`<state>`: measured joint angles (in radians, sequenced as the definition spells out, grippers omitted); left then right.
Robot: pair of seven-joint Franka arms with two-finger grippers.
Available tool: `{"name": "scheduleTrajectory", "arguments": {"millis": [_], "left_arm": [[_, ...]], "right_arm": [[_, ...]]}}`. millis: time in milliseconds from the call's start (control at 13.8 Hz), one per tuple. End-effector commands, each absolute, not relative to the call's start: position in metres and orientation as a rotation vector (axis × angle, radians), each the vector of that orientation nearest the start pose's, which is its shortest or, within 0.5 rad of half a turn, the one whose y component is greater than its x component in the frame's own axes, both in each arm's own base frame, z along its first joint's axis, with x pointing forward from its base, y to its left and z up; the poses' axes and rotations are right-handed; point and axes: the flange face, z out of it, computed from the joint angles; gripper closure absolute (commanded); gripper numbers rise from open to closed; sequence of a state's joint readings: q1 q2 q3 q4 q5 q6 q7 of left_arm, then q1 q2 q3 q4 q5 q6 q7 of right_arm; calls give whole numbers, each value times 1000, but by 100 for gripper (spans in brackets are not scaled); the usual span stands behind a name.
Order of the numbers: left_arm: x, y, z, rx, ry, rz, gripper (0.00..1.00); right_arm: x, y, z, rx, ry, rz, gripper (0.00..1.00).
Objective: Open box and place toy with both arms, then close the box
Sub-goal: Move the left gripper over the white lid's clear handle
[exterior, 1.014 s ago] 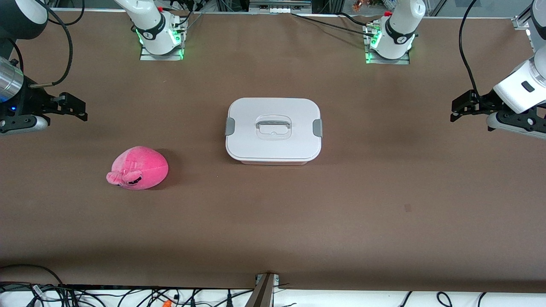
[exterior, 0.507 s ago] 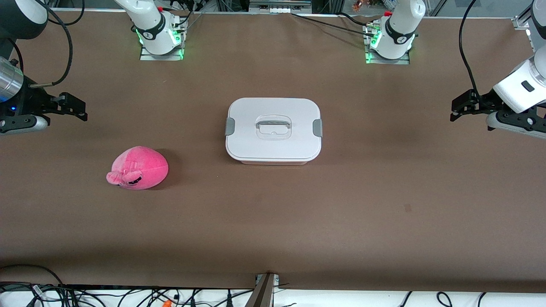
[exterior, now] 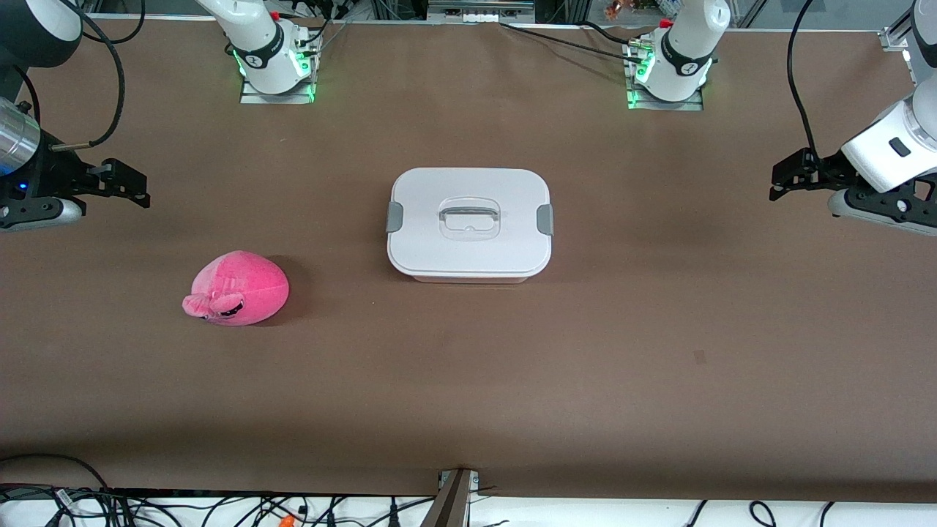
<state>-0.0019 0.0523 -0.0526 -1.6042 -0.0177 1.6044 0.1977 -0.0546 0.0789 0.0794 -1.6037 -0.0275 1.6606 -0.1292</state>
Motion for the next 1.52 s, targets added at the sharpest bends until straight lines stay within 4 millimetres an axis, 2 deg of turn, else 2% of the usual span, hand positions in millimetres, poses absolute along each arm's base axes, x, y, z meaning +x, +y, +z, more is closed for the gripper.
{"name": "scheduleTrajectory", "arguments": {"millis": [0, 217, 290, 435, 507, 580, 725, 870, 1014, 1087, 1159, 1304, 1449], "left_arm": [[562, -75, 591, -3127, 512, 136, 0], [541, -142, 581, -3086, 755, 276, 0], [531, -177, 575, -3034, 945, 319, 0], [523, -226, 550, -2951, 1195, 392, 0], [514, -257, 540, -2913, 1291, 410, 0], [510, -278, 535, -2899, 1353, 397, 0], [505, -321, 530, -2855, 1549, 251, 0], [516, -345, 507, -2869, 1742, 169, 0], [525, -367, 487, -2764, 1970, 6, 0], [523, -379, 478, -2730, 2004, -69, 0], [511, -401, 466, -2673, 2046, -138, 0], [486, -430, 429, -2570, 2090, -258, 0], [460, -438, 387, -2527, 2116, -293, 0]], "right_arm": [[584, 8, 577, -3150, -258, 50, 0], [584, 5, 576, -3150, -258, 53, 0], [583, 5, 576, -3150, -260, 55, 0], [583, 5, 575, -3150, -260, 57, 0], [583, 5, 575, -3150, -258, 57, 0], [583, 5, 575, -3150, -258, 57, 0], [583, 5, 574, -3149, -260, 60, 0], [584, 5, 574, -3150, -258, 57, 0], [583, 5, 575, -3150, -255, 55, 0], [584, 5, 574, -3150, -255, 57, 0], [584, 5, 574, -3150, -255, 57, 0], [584, 5, 575, -3150, -253, 53, 0], [584, 5, 576, -3151, -250, 50, 0]]}}
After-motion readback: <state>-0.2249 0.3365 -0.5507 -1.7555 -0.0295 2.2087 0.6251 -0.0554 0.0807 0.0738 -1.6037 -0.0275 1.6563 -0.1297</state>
